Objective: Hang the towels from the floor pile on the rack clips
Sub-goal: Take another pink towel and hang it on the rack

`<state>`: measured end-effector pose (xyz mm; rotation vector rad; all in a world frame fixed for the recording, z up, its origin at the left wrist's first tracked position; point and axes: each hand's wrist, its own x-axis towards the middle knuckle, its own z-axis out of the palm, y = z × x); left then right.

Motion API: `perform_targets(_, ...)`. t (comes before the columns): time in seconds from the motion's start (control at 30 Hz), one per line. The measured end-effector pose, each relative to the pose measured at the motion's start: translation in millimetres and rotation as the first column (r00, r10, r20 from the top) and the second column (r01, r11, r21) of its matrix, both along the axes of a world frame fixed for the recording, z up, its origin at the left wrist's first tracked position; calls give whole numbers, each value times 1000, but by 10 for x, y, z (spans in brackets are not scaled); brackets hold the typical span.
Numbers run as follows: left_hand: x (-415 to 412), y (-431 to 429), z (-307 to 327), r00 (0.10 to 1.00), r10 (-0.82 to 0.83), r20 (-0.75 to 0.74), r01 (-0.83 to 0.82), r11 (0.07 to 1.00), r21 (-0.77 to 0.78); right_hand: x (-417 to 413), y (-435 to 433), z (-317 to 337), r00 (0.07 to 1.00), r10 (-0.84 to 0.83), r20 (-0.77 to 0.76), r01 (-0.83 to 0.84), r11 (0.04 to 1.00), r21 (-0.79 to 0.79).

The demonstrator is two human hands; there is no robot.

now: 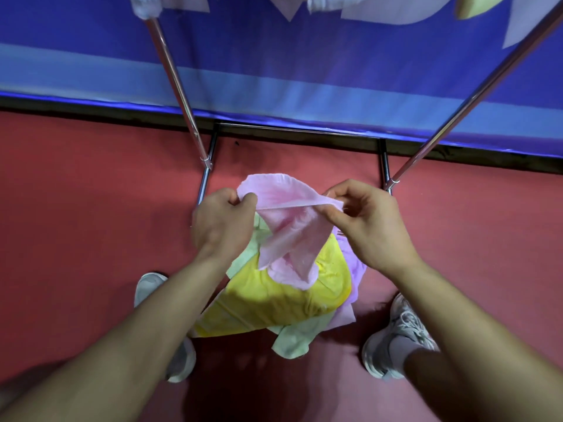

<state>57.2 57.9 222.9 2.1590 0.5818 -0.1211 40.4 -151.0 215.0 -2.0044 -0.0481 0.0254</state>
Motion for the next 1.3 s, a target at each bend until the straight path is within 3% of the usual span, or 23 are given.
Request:
perform_targets(0.1,24,70,-62,999,40,-35,-42,997,-68,-6,-44,36,1000,11,17,-11,999,-30)
perform_targets(0.27,-21,54,-233,989,-97,-112,58,949,-309,-10,-129,77,999,28,27,-26,998,-59)
perform_targets(0.43,43,69,-168,951,-310,20,309,940,-142,47,-236,120,996,-82,41,82,997,-6)
perform_targets(0.53,2,42,-73,881,-445,158,432,895,112,90,-324,114,989,-141,35,141,990,23)
perform_targets(0.6,-60,58,-33,826,-511,237,475,859,193,88,-332,109,988,-150,35,150,989,18)
perform_targets(0.73,-69,153,-55,807,-547,223,558,830,15,95,-368,97,985,-168,46,169,986,-13)
perform_targets(0.9,-46,248,-58,769,-553,319,537,831,146,83,-369,155,985,-152,87,157,986,-54)
perform_targets(1.07,-47,182,43,809,-461,366,477,878,51,-12,-300,291,985,-123,121,131,989,-63)
perform_targets(1.3,-190,202,266,786,-471,400,470,876,109,-177,-358,380,976,-107,190,143,971,-190)
